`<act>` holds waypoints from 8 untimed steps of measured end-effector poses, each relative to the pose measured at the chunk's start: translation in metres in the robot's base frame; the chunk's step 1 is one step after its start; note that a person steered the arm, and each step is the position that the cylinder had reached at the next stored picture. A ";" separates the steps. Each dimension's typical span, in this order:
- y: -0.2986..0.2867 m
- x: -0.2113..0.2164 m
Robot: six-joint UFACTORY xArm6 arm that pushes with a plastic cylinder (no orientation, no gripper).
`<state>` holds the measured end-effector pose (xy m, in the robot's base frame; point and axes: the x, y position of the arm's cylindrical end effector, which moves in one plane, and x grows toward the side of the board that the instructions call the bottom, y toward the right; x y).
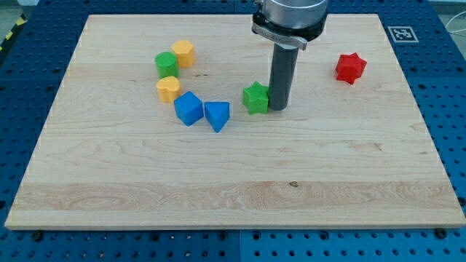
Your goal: Slide the green star closer to the blue triangle
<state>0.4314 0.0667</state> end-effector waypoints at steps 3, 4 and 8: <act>-0.005 -0.002; -0.006 -0.002; -0.025 -0.011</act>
